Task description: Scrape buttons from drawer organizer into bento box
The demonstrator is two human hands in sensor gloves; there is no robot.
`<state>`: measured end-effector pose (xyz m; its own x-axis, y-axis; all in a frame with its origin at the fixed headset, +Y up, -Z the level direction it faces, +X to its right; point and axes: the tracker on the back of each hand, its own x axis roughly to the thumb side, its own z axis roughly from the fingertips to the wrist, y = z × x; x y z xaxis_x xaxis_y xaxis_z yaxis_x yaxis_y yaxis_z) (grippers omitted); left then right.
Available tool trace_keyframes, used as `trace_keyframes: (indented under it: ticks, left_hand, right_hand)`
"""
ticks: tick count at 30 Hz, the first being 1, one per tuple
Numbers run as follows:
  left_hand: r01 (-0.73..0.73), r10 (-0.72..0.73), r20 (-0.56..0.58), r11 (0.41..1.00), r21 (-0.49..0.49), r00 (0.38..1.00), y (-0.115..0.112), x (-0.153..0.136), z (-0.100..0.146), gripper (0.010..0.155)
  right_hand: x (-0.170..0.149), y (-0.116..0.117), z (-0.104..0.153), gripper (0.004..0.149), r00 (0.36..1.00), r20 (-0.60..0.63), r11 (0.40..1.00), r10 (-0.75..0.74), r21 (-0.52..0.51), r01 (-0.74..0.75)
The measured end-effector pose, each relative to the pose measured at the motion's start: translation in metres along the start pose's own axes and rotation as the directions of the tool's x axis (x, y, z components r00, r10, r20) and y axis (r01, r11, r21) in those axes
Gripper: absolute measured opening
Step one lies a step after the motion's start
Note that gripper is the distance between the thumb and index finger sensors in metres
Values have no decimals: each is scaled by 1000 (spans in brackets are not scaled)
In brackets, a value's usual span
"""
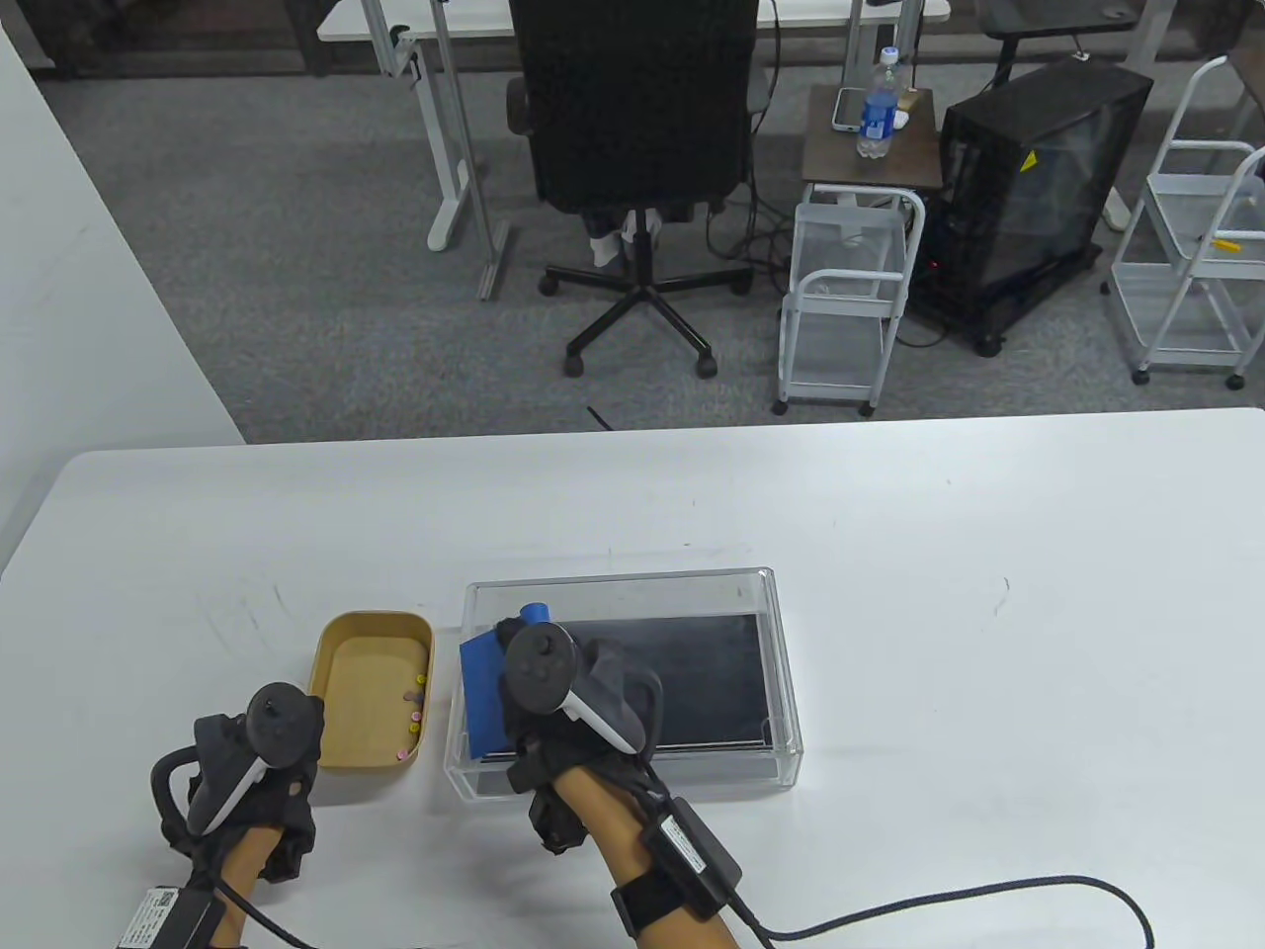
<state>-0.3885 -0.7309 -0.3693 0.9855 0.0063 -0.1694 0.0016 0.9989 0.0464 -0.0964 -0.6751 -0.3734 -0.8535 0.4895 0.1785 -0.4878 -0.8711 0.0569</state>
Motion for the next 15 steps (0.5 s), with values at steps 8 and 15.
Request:
trace_keyframes:
  ticks: [8, 15]
  left_hand:
    - [16, -17, -22, 999, -52, 1000, -10, -2, -5, 40]
    - [34, -38, -46, 995, -96, 998, -20, -6, -9, 40]
  right_hand:
    - [-3, -8, 2, 40, 1000, 0, 999, -19, -48, 19]
    - [-6, -14, 9, 40, 999, 5, 996, -36, -80, 36]
